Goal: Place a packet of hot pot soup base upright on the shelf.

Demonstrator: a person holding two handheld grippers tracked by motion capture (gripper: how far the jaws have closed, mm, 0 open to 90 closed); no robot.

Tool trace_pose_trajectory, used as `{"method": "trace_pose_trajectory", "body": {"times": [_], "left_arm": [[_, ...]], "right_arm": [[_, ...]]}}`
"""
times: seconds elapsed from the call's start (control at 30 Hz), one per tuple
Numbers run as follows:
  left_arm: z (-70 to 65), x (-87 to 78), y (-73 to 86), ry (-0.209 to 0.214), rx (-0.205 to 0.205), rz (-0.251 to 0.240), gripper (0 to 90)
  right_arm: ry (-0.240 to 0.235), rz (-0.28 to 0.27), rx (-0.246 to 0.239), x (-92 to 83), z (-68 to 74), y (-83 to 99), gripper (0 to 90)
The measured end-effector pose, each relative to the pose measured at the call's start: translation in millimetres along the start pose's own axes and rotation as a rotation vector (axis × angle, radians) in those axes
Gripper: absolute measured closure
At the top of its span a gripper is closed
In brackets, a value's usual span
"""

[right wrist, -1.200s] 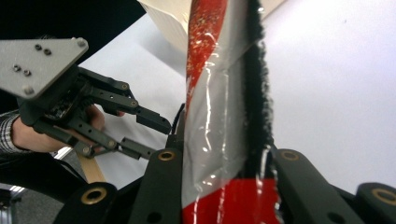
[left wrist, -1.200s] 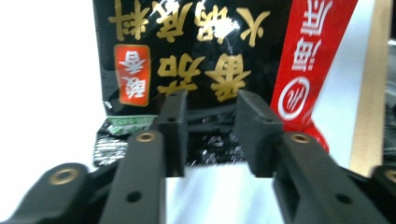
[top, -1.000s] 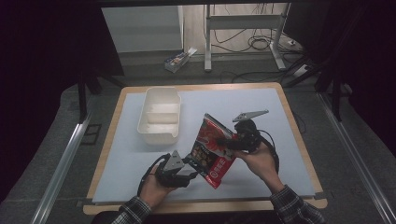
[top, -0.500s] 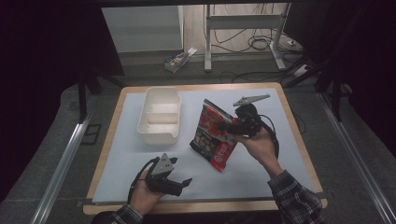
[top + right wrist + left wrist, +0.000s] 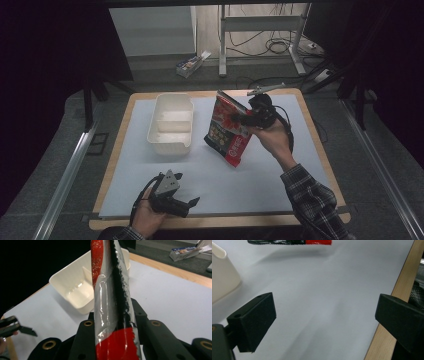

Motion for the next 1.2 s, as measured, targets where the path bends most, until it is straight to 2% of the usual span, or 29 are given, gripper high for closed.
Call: {"method": "trace_pose_trajectory", "body": {"times": [0.27,0.57,0.87,1.2], "left_arm": [[-2.6,-3.2,5.1,-0.011,0.025,0.019,1.1],[-6.2,-9.2,9.4,-0.013,0.023,0.016,0.0],[-3.8,-11.2,12.5,0.027,-0.015,-0.005,0.3],[-1.8,-11.6,12.7,0.047,-0.041,-0.021,1.3]], "right_arm": [[0.018,-0.022,0.007,14.5,-9.4,-24.8,72.5],[0.026,-0.033,-0.001,36.6,-11.5,-60.5,72.4],[-0.014,-0.049,0.004,68.7,-9.3,-87.3,72.5],[-0.032,-0.068,-0.002,101.4,-0.3,-113.9,72.5]]}}
Point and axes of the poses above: each handheld gripper's, and its own axes: x roughly forward along the jaws, y roughly out of its underside, z roughly to its left, the point moved 3 cm from there along x, roughly forward along the jaws, and after that the axes turned 13 degrees about y, right-handed, at the moved point
